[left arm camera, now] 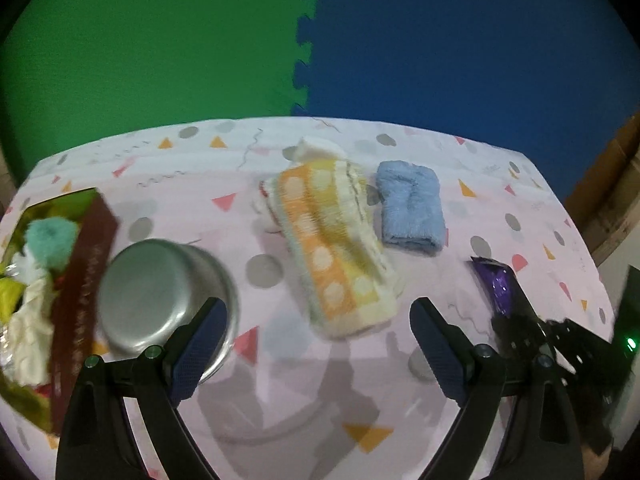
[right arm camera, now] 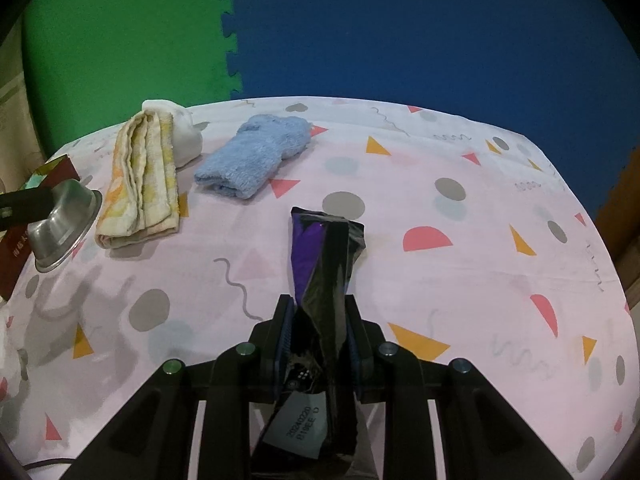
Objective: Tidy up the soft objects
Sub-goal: 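Grasp the orange-yellow striped towel with the left tool while the right holds the packet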
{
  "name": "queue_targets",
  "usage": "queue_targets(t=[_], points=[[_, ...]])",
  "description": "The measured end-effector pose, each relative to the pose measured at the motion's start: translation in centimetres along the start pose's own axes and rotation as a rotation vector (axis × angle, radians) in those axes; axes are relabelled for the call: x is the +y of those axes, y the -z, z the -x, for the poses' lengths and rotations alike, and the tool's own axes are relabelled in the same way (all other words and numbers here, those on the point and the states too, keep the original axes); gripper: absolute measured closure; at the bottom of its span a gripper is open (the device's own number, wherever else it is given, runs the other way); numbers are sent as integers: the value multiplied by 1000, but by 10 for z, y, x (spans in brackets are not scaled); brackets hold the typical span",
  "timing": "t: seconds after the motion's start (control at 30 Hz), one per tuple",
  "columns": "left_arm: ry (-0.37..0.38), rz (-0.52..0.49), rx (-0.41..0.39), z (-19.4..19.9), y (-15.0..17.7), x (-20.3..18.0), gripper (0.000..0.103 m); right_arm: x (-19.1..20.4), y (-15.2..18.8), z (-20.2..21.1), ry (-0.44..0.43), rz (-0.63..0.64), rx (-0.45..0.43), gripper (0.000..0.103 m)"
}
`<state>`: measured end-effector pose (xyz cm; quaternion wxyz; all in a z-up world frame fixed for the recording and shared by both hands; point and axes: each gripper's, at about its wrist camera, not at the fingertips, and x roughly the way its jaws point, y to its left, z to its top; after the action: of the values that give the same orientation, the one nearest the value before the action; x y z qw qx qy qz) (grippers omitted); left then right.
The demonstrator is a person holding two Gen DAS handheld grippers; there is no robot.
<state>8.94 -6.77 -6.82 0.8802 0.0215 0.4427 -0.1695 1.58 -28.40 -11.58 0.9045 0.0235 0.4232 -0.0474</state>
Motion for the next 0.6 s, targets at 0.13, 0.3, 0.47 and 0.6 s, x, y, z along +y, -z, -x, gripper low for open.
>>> queue_targets(t=[0.13,0.3,0.47,0.6], points=[[19,11,34,-23,-6,-4,12,-1,1,-2,-14,-12,8,79],[16,48,63,-47,-11,-5,13,0,0,-3,-18,-14,8,79],[27,55,97,-61,-14,-10,56,-2,1,-3,-33,-27,8,79],[35,70,104,-61,-13,-9,72,-4,1,-3,-43,-34,8,79]])
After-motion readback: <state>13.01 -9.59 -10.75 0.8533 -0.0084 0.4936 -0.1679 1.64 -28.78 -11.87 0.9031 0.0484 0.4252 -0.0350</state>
